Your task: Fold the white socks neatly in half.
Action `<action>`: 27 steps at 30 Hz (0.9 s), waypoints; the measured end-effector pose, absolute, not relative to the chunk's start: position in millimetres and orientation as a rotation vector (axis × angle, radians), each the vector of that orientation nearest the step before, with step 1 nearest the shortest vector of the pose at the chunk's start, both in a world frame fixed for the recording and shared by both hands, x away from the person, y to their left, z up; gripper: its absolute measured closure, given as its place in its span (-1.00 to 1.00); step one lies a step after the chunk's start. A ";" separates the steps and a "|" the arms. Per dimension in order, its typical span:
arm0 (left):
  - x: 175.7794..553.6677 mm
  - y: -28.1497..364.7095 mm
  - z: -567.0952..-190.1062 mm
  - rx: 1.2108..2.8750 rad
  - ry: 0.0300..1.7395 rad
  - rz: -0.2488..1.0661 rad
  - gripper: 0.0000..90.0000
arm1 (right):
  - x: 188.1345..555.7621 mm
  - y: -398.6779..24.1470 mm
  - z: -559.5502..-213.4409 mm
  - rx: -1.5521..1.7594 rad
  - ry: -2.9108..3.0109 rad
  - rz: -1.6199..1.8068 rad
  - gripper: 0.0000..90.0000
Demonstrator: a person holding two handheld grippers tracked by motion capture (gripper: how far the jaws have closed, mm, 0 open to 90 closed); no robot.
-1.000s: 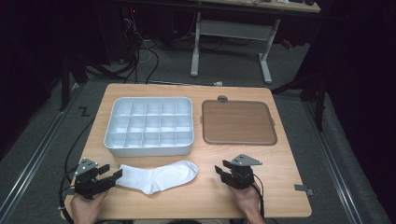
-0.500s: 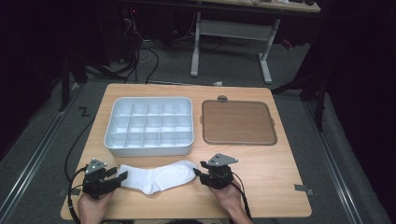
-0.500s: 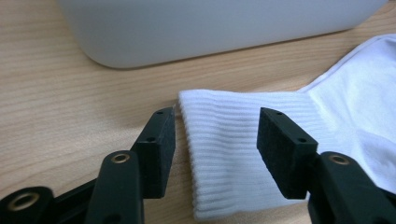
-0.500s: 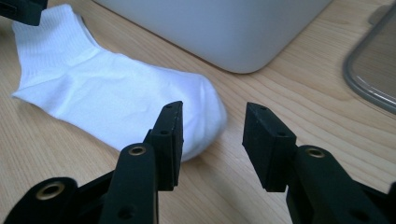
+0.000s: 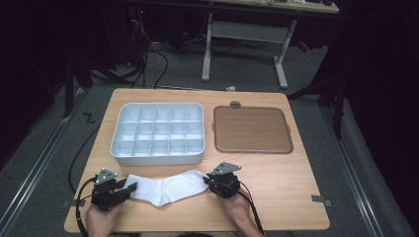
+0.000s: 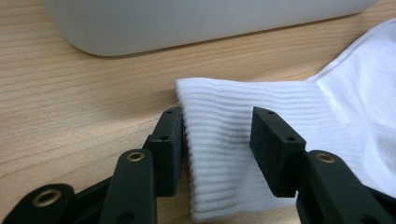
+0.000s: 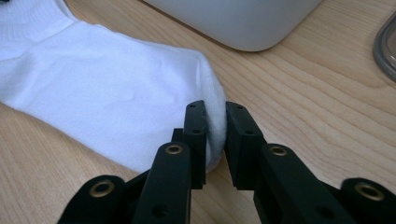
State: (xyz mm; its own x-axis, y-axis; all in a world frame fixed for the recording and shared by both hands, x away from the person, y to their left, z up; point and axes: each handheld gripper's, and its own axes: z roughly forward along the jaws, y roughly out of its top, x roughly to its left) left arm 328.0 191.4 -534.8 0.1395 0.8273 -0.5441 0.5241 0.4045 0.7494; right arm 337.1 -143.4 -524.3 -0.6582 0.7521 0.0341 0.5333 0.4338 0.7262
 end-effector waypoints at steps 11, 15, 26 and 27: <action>330.0 174.6 -535.7 1.288 1.497 0.323 0.24 | 333.4 -157.8 -524.5 1.119 2.376 1.047 0.85; 330.8 168.2 -535.8 1.292 1.489 0.316 0.25 | 332.6 -164.2 -524.7 1.121 2.371 1.041 0.85; 332.9 149.4 -535.8 1.318 1.464 0.304 0.26 | 329.9 -180.0 -524.5 1.152 2.344 1.028 0.85; 333.1 147.4 -535.6 1.316 1.465 0.301 0.26 | 329.6 -181.5 -524.2 1.159 2.343 1.021 0.85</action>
State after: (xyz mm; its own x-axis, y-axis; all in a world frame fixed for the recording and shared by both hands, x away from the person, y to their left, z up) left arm 333.1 147.4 -535.6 0.2063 0.8222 -0.5305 0.5468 0.3527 0.7593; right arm 329.6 -181.5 -524.2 -0.6125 0.7903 0.0170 0.5505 0.4110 0.7267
